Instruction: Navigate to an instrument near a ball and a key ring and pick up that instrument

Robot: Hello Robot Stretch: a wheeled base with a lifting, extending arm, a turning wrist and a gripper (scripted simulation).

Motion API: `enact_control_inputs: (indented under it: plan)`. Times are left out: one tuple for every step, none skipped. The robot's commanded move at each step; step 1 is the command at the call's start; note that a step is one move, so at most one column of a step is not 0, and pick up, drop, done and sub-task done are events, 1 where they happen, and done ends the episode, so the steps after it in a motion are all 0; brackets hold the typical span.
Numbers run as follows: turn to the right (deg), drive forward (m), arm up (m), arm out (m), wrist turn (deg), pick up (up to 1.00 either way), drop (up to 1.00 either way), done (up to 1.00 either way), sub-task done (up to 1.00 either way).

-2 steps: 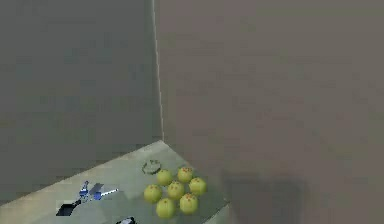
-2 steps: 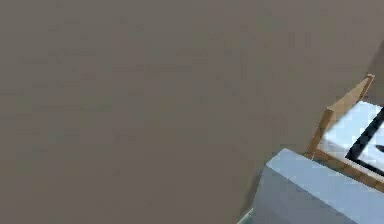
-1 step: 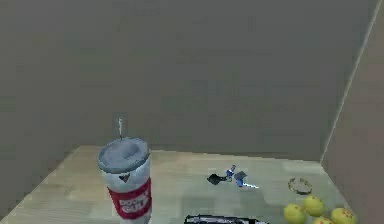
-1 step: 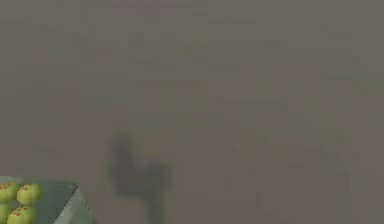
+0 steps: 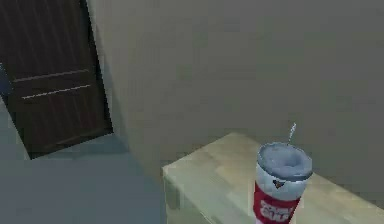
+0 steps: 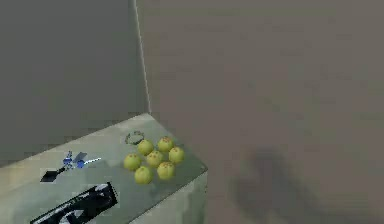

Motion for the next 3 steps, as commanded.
enact_control_inputs:
  plan:
    - [-24.0, 0.0, 0.0, 0.0, 0.0, 0.0, 0.0, 0.0, 0.0]
    - [0.0, 0.0, 0.5, 0.0, 0.0, 0.0, 0.0, 0.0, 0.0]
    - [0.0, 0.0, 0.38, 0.0, 0.0, 0.0, 0.0, 0.0, 0.0]
